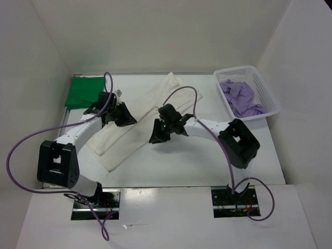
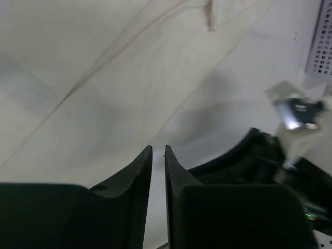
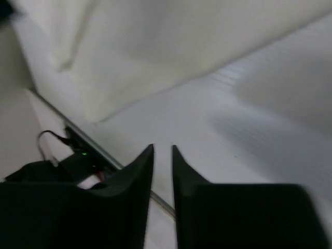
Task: Fold and stack the t-shirts
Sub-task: Rotate the tshirt 90 degrees
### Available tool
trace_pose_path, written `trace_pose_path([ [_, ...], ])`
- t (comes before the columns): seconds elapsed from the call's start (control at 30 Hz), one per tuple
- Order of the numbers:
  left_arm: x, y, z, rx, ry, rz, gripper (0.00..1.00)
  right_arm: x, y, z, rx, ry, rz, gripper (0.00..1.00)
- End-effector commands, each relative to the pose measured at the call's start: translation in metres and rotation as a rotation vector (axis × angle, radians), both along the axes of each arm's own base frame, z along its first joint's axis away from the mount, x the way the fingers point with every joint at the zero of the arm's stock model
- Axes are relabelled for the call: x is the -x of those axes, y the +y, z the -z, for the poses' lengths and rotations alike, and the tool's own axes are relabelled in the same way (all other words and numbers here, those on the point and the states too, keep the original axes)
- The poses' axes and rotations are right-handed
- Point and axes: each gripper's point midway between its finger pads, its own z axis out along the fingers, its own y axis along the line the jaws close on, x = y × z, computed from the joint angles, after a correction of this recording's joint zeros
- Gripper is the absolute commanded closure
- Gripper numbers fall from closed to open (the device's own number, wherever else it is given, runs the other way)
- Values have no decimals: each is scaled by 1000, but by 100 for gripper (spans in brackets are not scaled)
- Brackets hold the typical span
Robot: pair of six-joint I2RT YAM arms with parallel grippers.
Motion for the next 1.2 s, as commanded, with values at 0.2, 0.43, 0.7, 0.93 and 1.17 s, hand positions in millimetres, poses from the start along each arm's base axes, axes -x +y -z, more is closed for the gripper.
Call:
trace_pose_path([
  [0.2,3,15,1,-67,-30,7,74,-20,29,59,-15,74,93,45],
  [0.43,9,13,7,-53,-21,20,72,-31,38,95,30,140,167,69],
  [0.7,-2,16,-2,-82,-50,29,68,-28,-25,72,130,95,197,100],
  [0.93,-16,6,2,-123,-69,54,60,12,-155,69,222,191,156,89],
  [1.17,-28,-17,43,-125,-2,120,45,-40,-201,24,201,61,372,52],
])
